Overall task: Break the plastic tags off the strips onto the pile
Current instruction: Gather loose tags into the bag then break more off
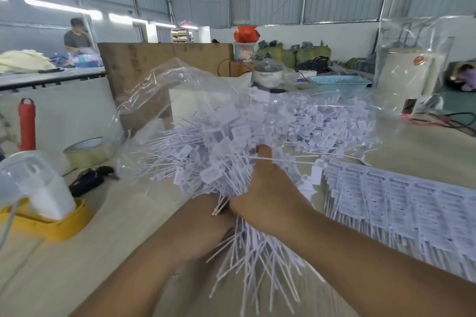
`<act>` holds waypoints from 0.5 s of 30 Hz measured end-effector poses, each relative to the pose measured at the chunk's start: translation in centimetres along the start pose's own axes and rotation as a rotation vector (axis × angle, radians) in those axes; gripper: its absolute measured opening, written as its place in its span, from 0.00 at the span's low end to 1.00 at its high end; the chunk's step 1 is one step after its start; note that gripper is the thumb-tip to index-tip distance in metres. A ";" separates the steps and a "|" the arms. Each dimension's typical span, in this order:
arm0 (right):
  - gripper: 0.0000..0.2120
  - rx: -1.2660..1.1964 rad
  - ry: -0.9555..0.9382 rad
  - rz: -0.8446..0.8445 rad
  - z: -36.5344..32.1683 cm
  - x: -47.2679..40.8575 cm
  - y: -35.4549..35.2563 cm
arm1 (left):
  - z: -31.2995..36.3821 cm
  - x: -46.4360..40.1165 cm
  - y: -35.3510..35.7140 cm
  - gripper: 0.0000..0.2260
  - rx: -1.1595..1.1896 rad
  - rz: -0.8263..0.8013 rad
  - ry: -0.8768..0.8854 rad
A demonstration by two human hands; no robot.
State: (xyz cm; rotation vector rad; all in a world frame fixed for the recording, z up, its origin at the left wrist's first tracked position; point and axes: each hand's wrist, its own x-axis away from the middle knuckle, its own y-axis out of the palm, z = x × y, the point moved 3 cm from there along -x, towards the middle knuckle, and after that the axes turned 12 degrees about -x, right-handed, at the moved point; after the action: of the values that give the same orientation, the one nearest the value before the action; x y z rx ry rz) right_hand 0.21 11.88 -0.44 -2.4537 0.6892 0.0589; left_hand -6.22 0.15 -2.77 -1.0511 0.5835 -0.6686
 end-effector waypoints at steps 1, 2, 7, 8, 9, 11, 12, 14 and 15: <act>0.41 0.065 -0.012 -0.016 -0.1 0.1 0.0 | -0.2 0.0 0.0 0.11 0.012 0.014 -0.012; 0.42 0.122 -0.021 -0.026 -0.1 0.1 -0.1 | -0.5 0.0 -0.1 0.11 0.016 0.031 -0.021; 0.44 0.337 0.075 -0.008 0.4 -0.1 -1.1 | -0.8 0.1 -0.4 0.14 0.070 0.026 -0.034; 0.45 0.360 0.117 -0.016 0.7 -0.2 -1.2 | -0.8 0.3 -0.5 0.15 0.072 0.009 -0.027; 0.46 0.369 0.150 -0.028 0.9 -0.1 -1.2 | -0.7 0.4 -0.4 0.15 0.059 -0.004 -0.022; 0.49 0.341 0.176 -0.032 1.2 0.2 -1.1 | -0.6 0.5 -0.2 0.11 -0.001 -0.022 -0.004; 0.49 0.315 0.176 -0.015 1.2 0.4 -1.1 | -0.5 0.6 -0.2 0.08 -0.033 -0.036 0.006; 0.49 0.289 0.175 0.029 1.3 0.8 -1.1 | -0.2 0.7 -0.1 0.05 -0.069 -0.072 0.022; 0.49 0.296 0.170 0.048 1.3 0.9 -1.1 | 0.0 0.7 -0.2 0.05 -0.057 -0.092 0.030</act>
State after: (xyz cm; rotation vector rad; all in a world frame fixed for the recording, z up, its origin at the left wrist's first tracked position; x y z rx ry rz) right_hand 1.65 12.90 -1.11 -2.1742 0.7709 -0.2204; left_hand -5.80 -0.47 -2.73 -1.1283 0.5862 -0.7532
